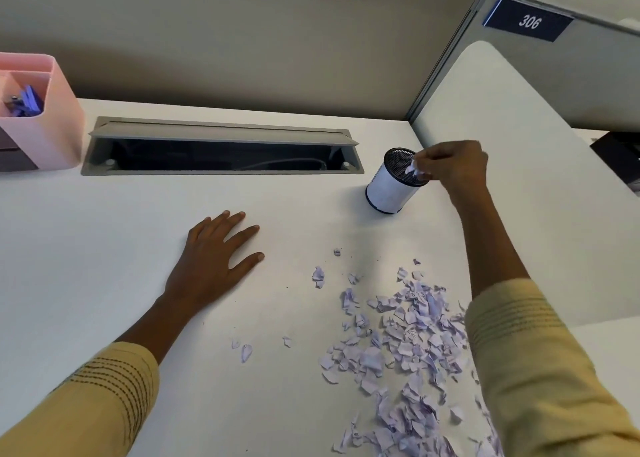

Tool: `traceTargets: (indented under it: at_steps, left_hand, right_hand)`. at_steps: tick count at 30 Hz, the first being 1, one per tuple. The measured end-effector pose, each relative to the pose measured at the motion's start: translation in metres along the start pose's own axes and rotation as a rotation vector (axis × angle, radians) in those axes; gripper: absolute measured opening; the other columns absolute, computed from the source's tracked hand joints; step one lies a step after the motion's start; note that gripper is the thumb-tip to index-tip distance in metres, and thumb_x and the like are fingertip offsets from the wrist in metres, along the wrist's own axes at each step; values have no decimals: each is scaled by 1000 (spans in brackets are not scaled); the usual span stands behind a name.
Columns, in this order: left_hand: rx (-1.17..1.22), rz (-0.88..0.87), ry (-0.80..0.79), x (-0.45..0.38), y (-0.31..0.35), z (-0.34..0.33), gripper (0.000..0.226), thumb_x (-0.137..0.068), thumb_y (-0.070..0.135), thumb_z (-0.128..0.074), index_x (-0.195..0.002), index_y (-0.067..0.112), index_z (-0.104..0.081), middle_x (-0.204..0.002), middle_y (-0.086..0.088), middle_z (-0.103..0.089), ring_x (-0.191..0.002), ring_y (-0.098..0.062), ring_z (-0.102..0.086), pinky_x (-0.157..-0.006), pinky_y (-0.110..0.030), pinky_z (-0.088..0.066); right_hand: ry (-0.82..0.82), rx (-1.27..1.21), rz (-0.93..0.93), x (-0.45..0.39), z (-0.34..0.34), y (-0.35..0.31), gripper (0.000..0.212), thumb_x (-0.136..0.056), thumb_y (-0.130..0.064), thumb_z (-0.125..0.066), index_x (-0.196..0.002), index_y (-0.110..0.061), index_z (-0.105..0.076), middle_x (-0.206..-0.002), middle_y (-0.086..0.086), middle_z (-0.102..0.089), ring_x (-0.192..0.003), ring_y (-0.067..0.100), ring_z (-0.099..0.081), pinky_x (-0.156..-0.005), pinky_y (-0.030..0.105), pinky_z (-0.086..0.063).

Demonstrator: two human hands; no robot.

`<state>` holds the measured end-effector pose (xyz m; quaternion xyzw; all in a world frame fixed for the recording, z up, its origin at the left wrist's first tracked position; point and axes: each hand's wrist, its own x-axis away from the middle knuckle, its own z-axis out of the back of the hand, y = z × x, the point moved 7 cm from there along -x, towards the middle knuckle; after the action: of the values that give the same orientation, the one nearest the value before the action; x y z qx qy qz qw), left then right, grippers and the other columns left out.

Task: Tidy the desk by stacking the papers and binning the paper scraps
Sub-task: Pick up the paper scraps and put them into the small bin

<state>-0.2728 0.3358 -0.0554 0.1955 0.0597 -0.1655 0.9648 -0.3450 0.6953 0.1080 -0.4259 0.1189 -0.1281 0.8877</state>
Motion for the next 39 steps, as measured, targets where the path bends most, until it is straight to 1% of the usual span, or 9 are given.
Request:
traceTargets:
  at_steps: [4,7,10,13,18,21,29,33,39]
  left_hand:
    - [-6,-3,3,0,0,1,64,-88,65,-29,-135,29,-52,-149,1,-41,-141,-20,-30,-115,-34,-13]
    - [2,-1,-1,0,0,1,64,-88,65,-29,-136,29,-52,-149,1,-40,-141,-20,-29,-116,-36,-15]
    - [-9,-2,-2,0,1,1,64,-88,65,-29,-136,29,-52,-149,0,-41,-141,-20,-29,-116,-36,-14]
    - [-5,-2,-3,1,1,1,64,-88,64,-30,-136,28,-52,-149,0,-41,-141,-21,-29,-116,-36,-14]
    - [-1,4,-11,1,0,1,65,-88,65,-28,-137,29,-51,-150,0,-39,-142,-21,-27,-116,-37,-13]
    - [-2,4,-16,0,0,0,66,-87,66,-27,-136,29,-52,-150,0,-40,-142,-21,-28,-116,-35,-11]
    - [2,1,-4,1,1,2,65,-87,65,-29,-134,27,-54,-148,-1,-42,-140,-22,-30,-115,-33,-11]
    - [1,4,-6,1,1,2,65,-87,65,-29,-134,28,-54,-148,0,-42,-140,-21,-30,-114,-32,-11]
    - [-25,0,-8,1,1,1,63,-88,64,-30,-133,27,-55,-146,-2,-44,-139,-23,-34,-114,-33,-12]
  right_hand:
    - [-50,218,-6,-20,-13,6,8,-69,-7,-69,-74,-7,-75,-47,-12,-62,-48,0,-58,-58,14,-45]
    - [-87,277,30,-19,-14,0,5,-74,-14,-72,-78,-15,-75,-51,-15,-62,-49,-11,-56,-56,4,-39]
    - [-22,127,43,1,2,-5,8,-76,-12,-73,-83,-10,-75,-73,7,-70,-59,11,-69,-68,19,-53]
    - [-43,48,-18,33,10,13,4,-76,-7,-73,-80,-7,-73,-73,18,-68,-59,22,-62,-61,31,-54]
    - [-390,484,-335,91,-4,95,34,-59,-39,-87,-84,-22,-69,-77,1,-67,-67,14,-55,-56,22,-42]
    - [-510,567,-350,120,-17,111,50,-58,-42,-87,-98,-25,-61,-84,-2,-55,-77,18,-54,-57,23,-43]
    - [-519,500,-154,115,-46,102,15,-70,-13,-80,-81,-17,-70,-90,11,-71,-76,18,-58,-65,20,-42]
    - [-465,425,-93,96,-36,81,12,-70,-10,-78,-81,-12,-75,-77,7,-73,-58,4,-58,-54,6,-40]
    - [-218,23,-61,35,0,24,6,-73,-3,-72,-78,0,-72,-53,10,-66,-38,13,-47,-46,19,-41]
